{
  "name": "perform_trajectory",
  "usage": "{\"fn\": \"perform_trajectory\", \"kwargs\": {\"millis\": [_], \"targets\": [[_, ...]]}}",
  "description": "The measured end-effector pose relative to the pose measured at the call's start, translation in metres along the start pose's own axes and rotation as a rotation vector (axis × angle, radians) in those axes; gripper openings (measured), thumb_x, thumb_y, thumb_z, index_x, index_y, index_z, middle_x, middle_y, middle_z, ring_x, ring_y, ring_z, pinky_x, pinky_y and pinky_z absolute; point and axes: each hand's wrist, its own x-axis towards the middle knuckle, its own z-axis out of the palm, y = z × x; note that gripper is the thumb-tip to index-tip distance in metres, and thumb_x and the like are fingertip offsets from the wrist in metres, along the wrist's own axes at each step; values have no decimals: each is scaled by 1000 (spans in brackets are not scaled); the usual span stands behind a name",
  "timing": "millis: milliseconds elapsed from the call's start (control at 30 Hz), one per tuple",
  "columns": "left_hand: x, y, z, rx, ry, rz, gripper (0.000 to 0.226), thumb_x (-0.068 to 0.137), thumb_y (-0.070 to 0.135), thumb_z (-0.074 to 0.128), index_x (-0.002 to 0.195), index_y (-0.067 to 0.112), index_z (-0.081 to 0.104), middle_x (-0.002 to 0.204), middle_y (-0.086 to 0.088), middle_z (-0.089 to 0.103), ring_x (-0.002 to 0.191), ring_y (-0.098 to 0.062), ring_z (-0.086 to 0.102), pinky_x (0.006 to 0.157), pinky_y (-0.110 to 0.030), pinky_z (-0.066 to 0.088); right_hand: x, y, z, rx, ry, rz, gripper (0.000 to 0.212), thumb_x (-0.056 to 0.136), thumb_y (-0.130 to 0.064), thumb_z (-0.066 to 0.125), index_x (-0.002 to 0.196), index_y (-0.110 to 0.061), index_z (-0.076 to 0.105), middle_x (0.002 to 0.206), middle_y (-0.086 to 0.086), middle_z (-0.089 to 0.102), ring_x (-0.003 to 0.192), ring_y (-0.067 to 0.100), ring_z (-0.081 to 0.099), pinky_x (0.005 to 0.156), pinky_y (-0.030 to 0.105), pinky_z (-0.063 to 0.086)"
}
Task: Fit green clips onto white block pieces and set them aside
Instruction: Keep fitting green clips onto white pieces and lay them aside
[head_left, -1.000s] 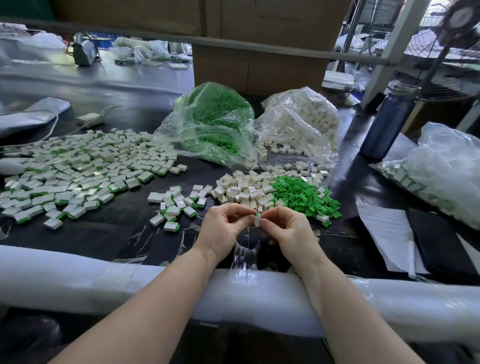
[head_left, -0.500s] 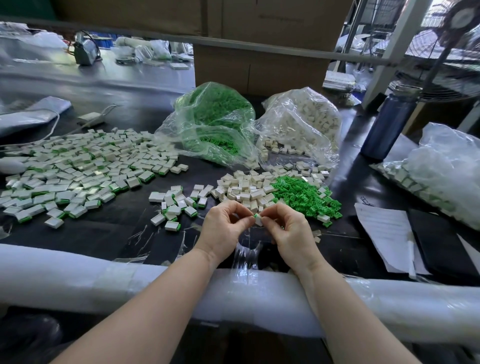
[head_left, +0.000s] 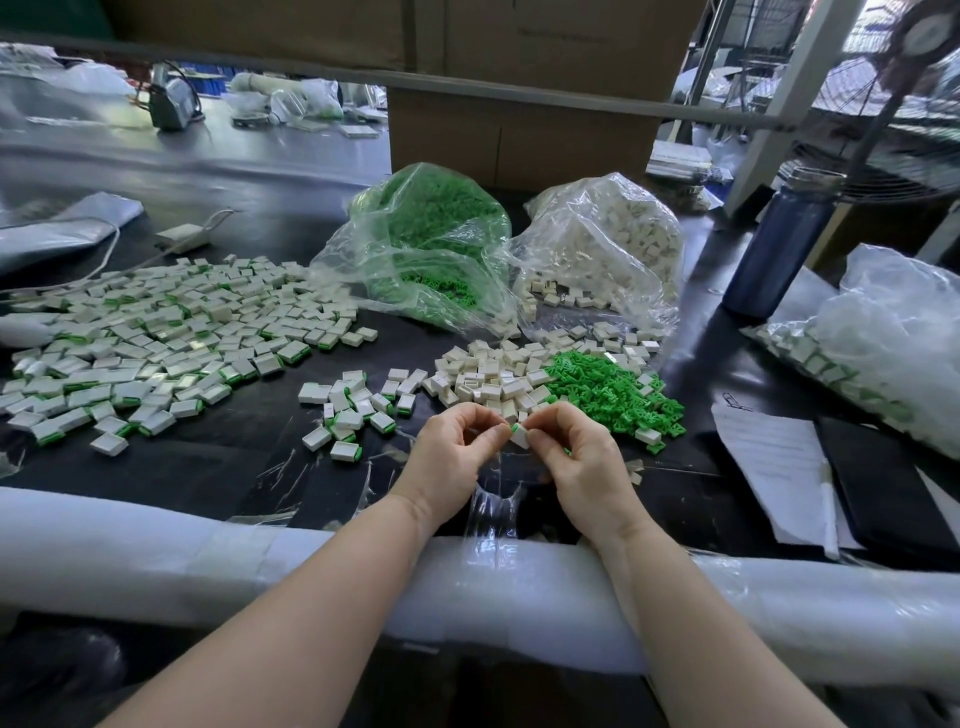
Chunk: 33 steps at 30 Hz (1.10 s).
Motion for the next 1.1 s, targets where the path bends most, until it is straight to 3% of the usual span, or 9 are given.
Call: {"fn": "perform_trajectory", "kwargs": {"millis": [167, 300, 467, 667, 800, 900, 1000, 1100], "targets": [[0, 1, 1, -16, -29, 8, 13, 80, 5, 68, 91, 10, 62, 81, -1, 65, 75, -10, 60, 72, -16, 51, 1, 0, 0, -19, -3, 1, 5, 84, -4, 65, 84, -8, 68, 76, -2, 66, 72, 6, 60, 71, 17, 49], [0, 0, 1, 108, -73, 23, 10, 82, 9, 68, 85, 19, 67, 80, 4, 67, 75, -8, 62, 75, -13, 49, 2, 4, -4, -76, 200, 47, 7, 84, -8, 66, 85, -15, 67, 79, -7, 67, 76, 8, 61, 72, 15, 48], [-1, -1, 7, 374, -203, 64, 7, 82, 17, 69, 87, 16, 74, 82, 14, 58, 80, -10, 58, 80, -19, 47, 6, 11, -9, -309, 371, 204, 8, 85, -8, 62, 88, -13, 67, 86, 3, 67, 84, 21, 61, 77, 28, 46], [0, -2, 7, 433, -208, 68, 9, 82, 23, 69, 86, 17, 75, 86, 14, 56, 86, -12, 60, 85, -24, 45, 6, 7, -8, -448, 331, 288, 11, 83, -11, 60, 90, -17, 66, 95, 4, 66, 95, 25, 59, 90, 42, 44], [2, -4, 6, 409, -103, 89, 9, 83, 20, 68, 90, 15, 73, 85, 11, 55, 75, -9, 55, 76, -17, 44, 4, 6, -5, -532, 270, 199, 22, 84, -13, 62, 103, -22, 67, 108, -2, 59, 108, 21, 51, 95, 35, 37], [3, -6, 5, 421, -31, 95, 15, 85, 17, 65, 100, 16, 69, 93, 8, 52, 73, -3, 49, 80, -17, 44, 4, 7, -3, -624, 250, 190, 31, 86, -17, 61, 114, -29, 63, 117, -5, 53, 115, 18, 42, 94, 31, 28], [4, -8, 6, 509, -19, 106, 32, 89, 16, 59, 120, 22, 60, 115, 3, 45, 102, -11, 46, 100, -18, 33, 4, 8, -4, -658, 269, 247, 34, 87, -19, 59, 119, -32, 60, 121, -5, 50, 117, 18, 39, 97, 33, 28], [5, -10, 10, 686, -104, 106, 46, 95, 25, 48, 139, 34, 38, 143, 6, 27, 128, -16, 23, 109, -23, 14, 5, 9, -4, -671, 232, 300, 33, 89, -17, 55, 120, -29, 60, 124, -3, 50, 119, 21, 38, 97, 33, 28]]}}
